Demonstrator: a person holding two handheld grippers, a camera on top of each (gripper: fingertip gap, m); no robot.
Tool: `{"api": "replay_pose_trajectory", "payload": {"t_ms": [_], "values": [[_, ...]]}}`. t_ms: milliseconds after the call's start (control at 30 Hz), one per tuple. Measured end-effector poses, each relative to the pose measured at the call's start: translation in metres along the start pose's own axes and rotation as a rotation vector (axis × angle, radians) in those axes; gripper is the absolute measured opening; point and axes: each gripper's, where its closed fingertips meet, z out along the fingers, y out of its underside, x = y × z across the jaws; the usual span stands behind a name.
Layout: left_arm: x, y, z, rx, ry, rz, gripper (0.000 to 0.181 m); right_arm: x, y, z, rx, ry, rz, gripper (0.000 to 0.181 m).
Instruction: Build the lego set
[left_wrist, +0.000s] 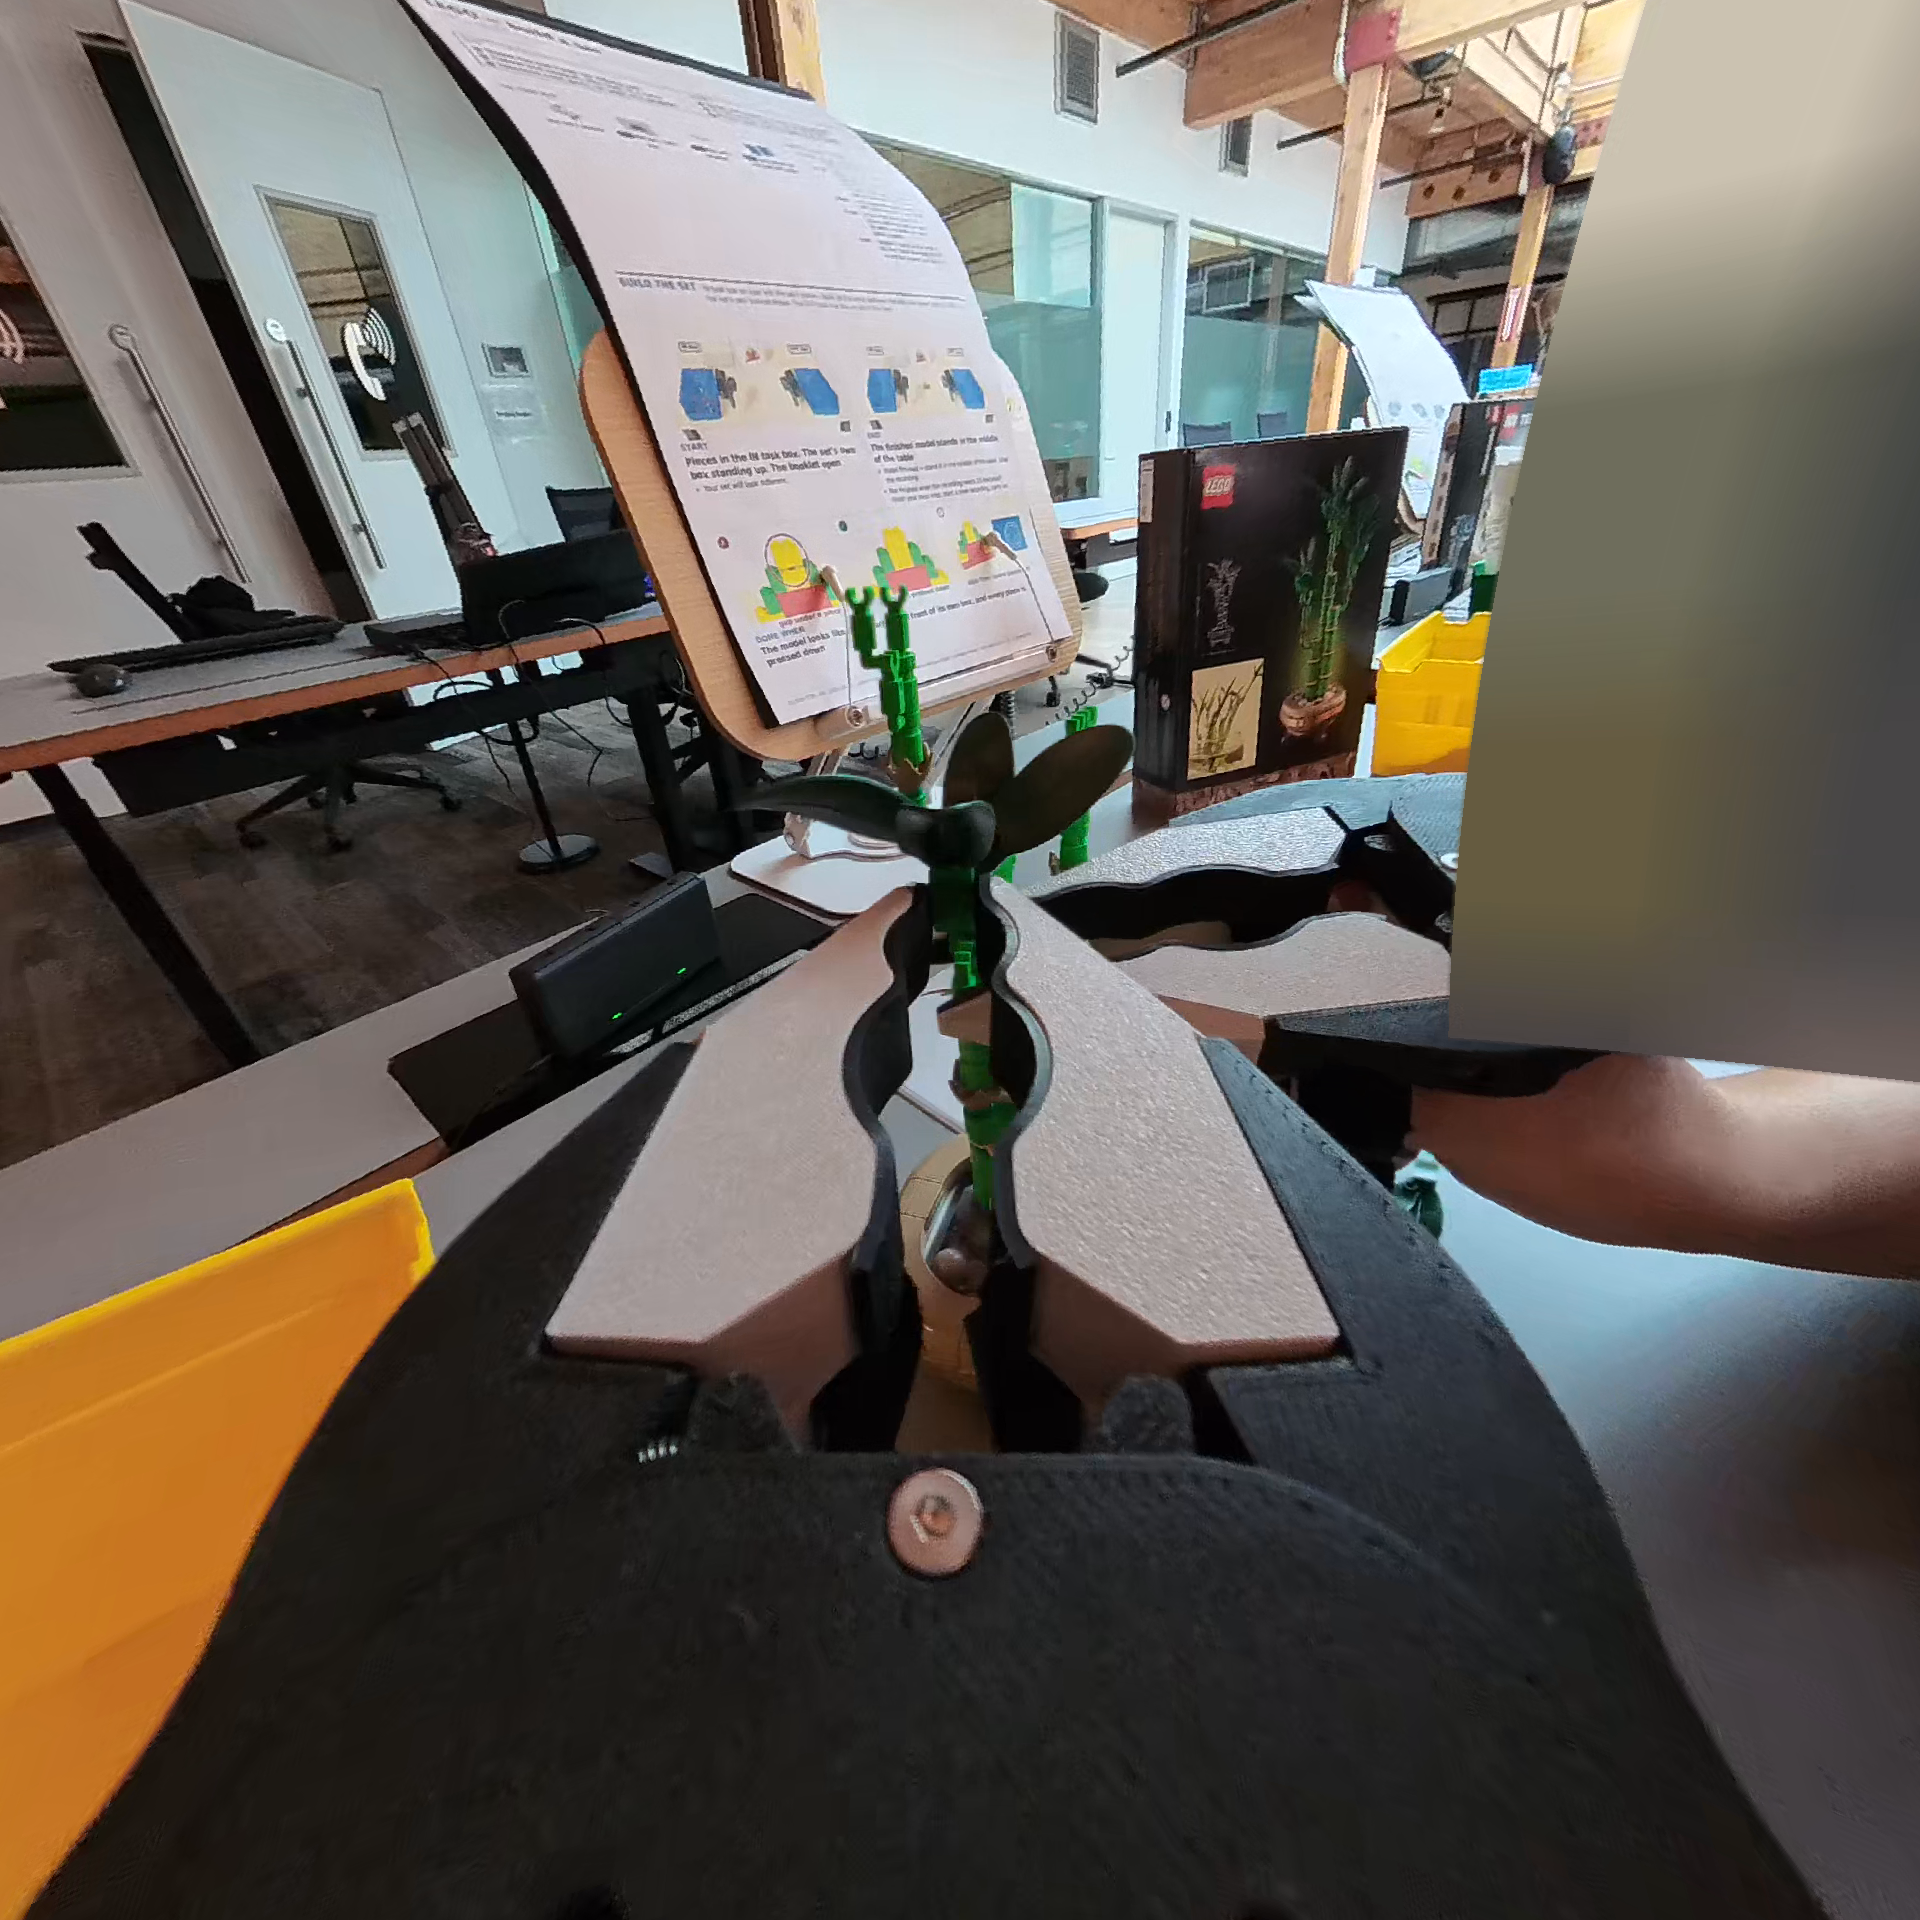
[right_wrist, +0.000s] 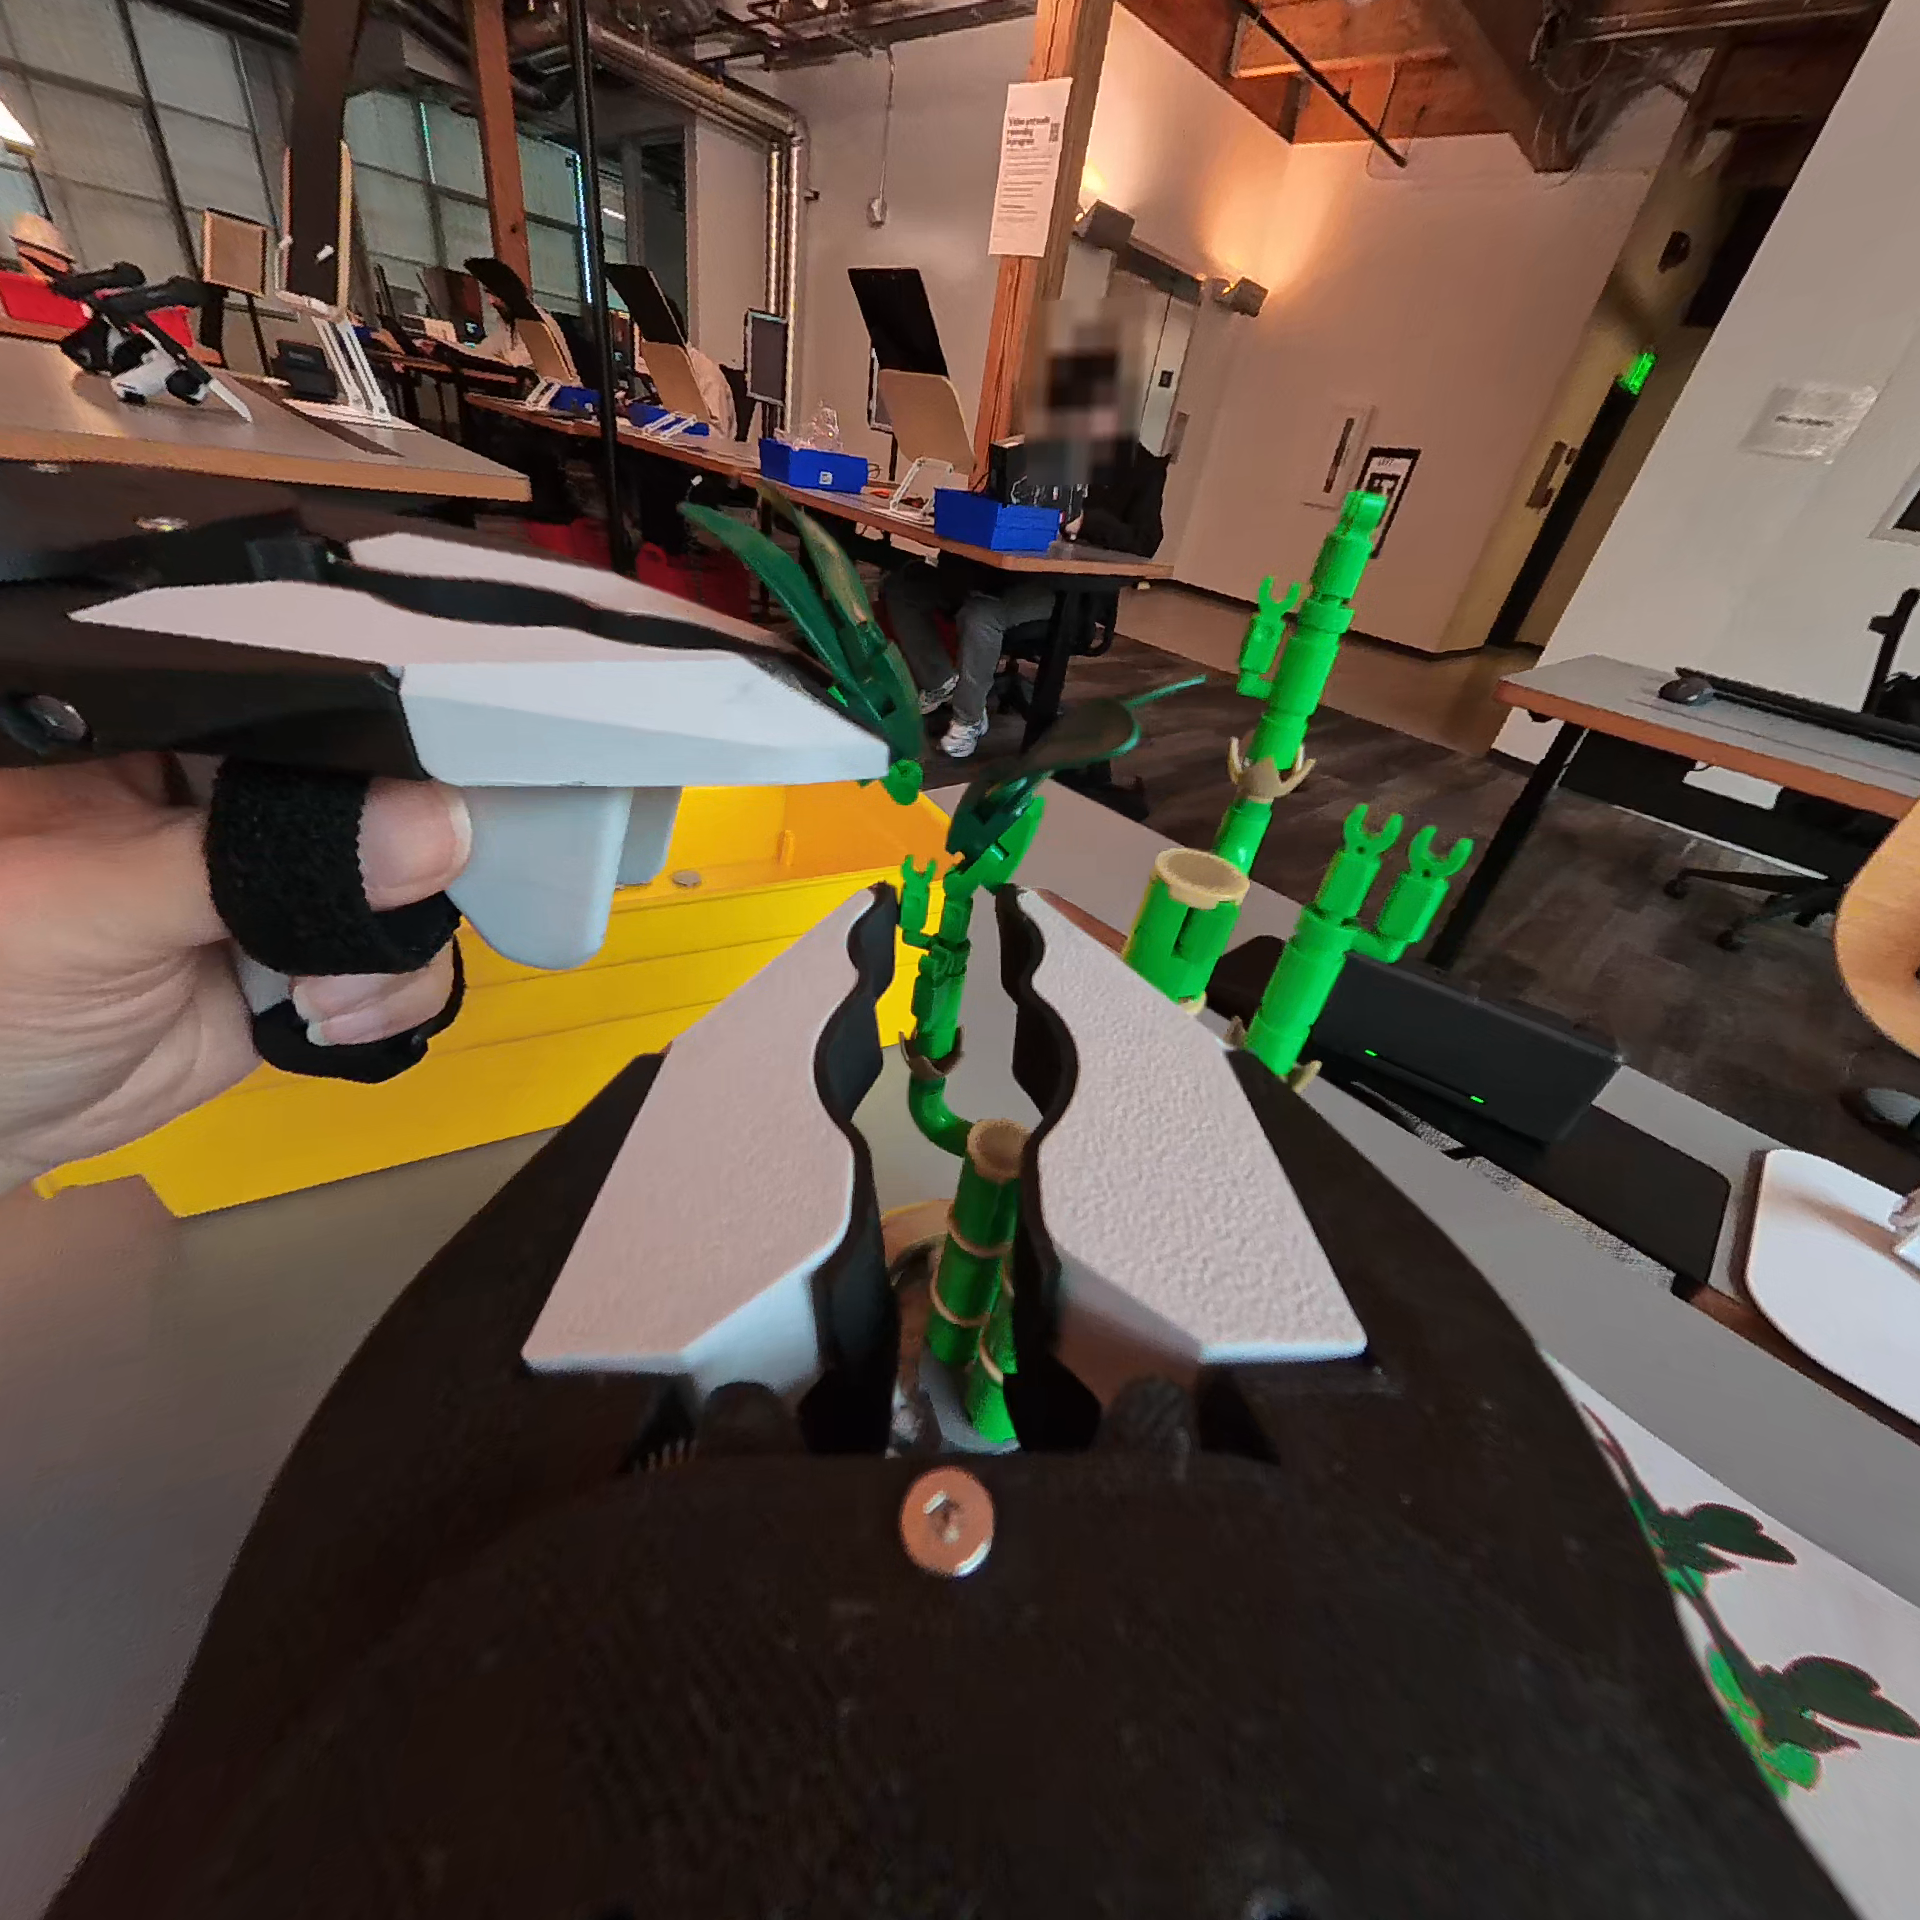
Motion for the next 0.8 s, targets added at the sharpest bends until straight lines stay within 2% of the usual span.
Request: {"api": "replay_pose_trajectory", "payload": {"t_ms": [267,467,800], "values": [[0.001,0.006,0.001,-0.053,-0.005,0.034,0.006,-0.002,0.001,0.000,-0.004,-0.014,0.019,0.016],[0.000,0.013,0.004,-0.105,-0.002,-0.048,0.005,-0.003,0.006,0.002,-0.026,-0.024,0.012,0.013],[0.000,0.015,0.000,-0.176,0.028,-0.020,0.006,-0.007,0.006,0.002,-0.029,-0.039,0.021,0.012]]}}
